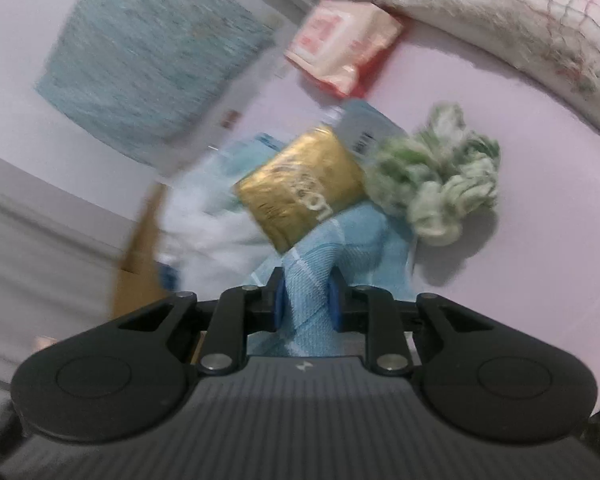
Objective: Organize soft objects
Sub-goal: 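Grasp the light blue towel with the right tool while the left tool carries the roll, then release the towel roll into the box with the left tool while the right tool drops the blue towel in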
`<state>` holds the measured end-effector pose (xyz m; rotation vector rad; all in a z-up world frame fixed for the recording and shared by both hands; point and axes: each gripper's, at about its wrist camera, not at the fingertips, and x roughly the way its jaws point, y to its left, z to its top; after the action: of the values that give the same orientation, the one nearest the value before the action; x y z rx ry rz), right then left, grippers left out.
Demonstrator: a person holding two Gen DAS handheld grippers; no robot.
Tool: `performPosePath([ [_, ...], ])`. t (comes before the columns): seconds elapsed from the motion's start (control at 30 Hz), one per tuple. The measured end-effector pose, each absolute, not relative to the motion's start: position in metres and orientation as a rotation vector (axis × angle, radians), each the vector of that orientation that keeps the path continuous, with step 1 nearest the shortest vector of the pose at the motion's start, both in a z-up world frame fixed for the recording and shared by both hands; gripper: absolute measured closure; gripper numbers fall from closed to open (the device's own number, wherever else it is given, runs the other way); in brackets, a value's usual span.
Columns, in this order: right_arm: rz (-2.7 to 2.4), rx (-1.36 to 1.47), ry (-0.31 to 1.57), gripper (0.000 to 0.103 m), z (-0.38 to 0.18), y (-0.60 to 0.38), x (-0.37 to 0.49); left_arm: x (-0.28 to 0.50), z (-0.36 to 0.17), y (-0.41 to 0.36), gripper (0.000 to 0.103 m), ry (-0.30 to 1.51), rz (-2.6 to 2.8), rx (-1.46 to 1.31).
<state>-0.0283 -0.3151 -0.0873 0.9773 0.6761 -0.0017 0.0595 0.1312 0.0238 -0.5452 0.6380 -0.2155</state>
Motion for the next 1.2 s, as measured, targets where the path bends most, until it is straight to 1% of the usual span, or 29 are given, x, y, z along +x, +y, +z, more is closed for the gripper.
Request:
performPosePath([
  [0.23,0.144,1.043,0.553,0.083,-0.061,-0.322,-0.044,0.077,0.016,0.131,0.060,0.711,-0.177,-0.510],
  [0.33,0.178,1.096,0.535,0.083,-0.063,-0.330,-0.045,0.095,0.007,0.121,0.060,0.781,-0.195,-0.466],
  [0.53,0.184,1.103,0.534,0.083,-0.068,-0.331,-0.050,0.147,-0.012,0.092,0.060,0.941,-0.247,-0.344],
  [0.73,0.191,1.089,0.535,0.083,-0.071,-0.332,-0.049,0.191,-0.031,0.066,0.060,1.035,-0.221,-0.185],
  [0.87,0.255,1.007,0.531,0.083,-0.051,-0.318,-0.040,0.209,-0.043,0.054,0.060,1.080,-0.225,-0.113],
  [0.97,0.358,0.913,0.516,0.083,-0.023,-0.298,-0.026,0.214,-0.048,0.052,0.060,1.094,-0.226,-0.095],
  [1.07,0.451,0.792,0.517,0.083,0.006,-0.267,-0.001,0.216,-0.052,0.055,0.060,1.098,-0.220,-0.087],
  [1.2,0.516,0.595,0.577,0.083,0.034,-0.211,0.049,0.217,-0.055,0.063,0.060,1.101,-0.225,-0.115],
])
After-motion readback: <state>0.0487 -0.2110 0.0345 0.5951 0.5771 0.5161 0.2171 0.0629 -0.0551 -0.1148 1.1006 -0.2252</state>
